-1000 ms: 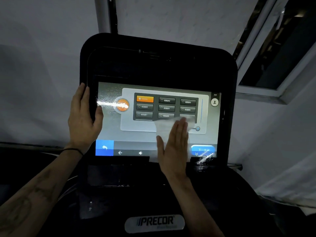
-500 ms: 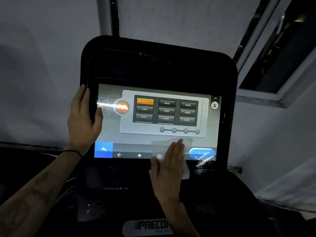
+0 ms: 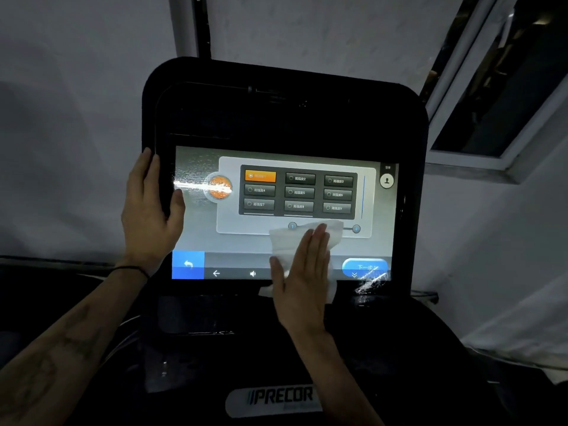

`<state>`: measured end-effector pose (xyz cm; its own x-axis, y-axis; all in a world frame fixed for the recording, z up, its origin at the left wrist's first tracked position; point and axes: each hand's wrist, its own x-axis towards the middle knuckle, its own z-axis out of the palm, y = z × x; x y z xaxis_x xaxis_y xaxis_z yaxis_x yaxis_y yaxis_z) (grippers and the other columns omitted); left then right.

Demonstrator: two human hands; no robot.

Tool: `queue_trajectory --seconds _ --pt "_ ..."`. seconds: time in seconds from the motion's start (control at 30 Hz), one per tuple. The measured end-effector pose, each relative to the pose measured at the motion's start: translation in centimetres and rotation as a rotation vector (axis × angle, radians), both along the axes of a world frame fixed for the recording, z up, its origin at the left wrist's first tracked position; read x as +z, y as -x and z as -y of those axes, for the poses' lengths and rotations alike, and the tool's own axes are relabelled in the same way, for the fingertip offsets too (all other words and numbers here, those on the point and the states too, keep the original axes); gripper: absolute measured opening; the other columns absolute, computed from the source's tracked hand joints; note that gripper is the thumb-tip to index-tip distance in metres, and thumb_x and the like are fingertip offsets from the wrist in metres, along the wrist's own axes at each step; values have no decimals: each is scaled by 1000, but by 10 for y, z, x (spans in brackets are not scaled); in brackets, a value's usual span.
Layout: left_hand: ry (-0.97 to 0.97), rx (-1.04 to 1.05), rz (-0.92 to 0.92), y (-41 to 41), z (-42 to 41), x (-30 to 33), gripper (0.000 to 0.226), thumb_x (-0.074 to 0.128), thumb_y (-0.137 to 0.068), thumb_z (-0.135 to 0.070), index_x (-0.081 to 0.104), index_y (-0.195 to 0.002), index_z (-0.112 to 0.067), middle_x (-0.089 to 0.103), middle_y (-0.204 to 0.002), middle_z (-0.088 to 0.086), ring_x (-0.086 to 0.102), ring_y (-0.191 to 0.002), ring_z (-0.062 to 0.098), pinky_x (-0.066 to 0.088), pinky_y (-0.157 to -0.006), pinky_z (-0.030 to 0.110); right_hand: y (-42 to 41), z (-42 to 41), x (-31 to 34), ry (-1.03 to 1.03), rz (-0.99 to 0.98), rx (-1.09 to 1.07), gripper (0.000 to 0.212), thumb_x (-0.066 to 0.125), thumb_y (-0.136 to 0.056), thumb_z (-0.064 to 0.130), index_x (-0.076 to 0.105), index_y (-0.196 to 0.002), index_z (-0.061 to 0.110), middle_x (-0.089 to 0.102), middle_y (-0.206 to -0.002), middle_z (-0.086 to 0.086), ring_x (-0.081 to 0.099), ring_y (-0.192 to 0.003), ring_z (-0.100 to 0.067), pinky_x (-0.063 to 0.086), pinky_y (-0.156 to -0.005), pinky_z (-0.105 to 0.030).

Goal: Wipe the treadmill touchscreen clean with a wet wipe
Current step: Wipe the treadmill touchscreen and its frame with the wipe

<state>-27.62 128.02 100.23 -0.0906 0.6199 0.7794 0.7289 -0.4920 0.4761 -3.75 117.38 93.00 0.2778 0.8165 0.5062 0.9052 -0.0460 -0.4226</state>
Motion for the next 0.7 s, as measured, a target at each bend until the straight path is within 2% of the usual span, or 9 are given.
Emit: queue_trajectory --seconds 0.13,0.27,0.43,0.53,0.63,0.7 --pt "-12 14 10 -1 0 -1 59 50 -104 -24 37 -157 -4 32 -166 9 35 -154 26 27 -120 16 -12 18 -13 -4 -24 -124 84 30 -104 55 10 -161 -3 -6 -171 -15 -3 -159 -26 8 -127 -41" --pt "-10 12 9 -1 1 0 59 50 -104 -25 38 -157 -4 33 -166 12 35 -154 26 29 -119 17 15 24 -24 29 1 -27 84 28 -104 57 12 -160 -3 -3 -171 -19 -3 -159 -29 3 -128 -40" --pt "12 15 5 -2 1 0 61 50 -103 -26 36 -158 -5 31 -167 11 33 -155 25 27 -120 17 -18 10 -13 -18 -56 -123 85 30 -103 56 9 -160 -3 -7 -171 -16 -3 -159 -28 7 -128 -42" --pt "5 21 0 0 -1 -2 60 49 -103 -26 37 -158 -5 32 -168 11 34 -155 25 33 -120 28 1 38 -38 3 -21 -87 86 36 -103 54 12 -159 -6 -1 -170 -20 0 -159 -33 14 -126 -48" --pt "12 22 -3 0 -1 -2 60 49 -103 -25 36 -158 -6 31 -168 10 33 -155 24 34 -120 29 15 28 -35 27 14 -26 86 37 -103 54 12 -160 -5 -1 -170 -21 -2 -159 -31 7 -128 -43" --pt "12 16 2 -1 0 -1 60 49 -104 -25 35 -159 -7 30 -168 9 32 -156 23 33 -121 29 2 16 -24 32 10 -81 85 33 -104 55 10 -160 -4 -5 -170 -18 -3 -159 -29 6 -128 -44"
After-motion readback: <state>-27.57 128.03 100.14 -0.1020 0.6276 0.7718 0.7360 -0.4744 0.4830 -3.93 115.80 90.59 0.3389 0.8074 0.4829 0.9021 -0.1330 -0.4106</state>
